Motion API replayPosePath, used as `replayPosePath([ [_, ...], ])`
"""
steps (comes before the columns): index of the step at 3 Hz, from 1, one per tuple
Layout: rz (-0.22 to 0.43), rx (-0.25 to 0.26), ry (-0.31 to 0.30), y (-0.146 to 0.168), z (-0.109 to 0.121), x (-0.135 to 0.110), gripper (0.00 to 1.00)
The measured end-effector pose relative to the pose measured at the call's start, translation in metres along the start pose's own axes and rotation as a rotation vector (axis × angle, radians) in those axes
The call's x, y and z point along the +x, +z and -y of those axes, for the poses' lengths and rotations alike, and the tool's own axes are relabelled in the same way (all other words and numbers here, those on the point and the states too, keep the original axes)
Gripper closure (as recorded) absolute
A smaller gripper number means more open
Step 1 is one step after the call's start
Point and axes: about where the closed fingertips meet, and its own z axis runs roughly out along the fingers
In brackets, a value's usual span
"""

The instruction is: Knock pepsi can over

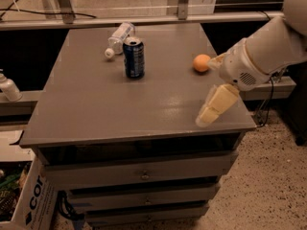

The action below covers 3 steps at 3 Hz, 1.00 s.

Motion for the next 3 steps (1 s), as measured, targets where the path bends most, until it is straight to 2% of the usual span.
replayPosePath([
  [1,0.05,-0.03,0.022,0.021,0.007,-0.005,0.0],
  [3,0.105,-0.063,0.047,0.043,0.015,-0.011,0.0],
])
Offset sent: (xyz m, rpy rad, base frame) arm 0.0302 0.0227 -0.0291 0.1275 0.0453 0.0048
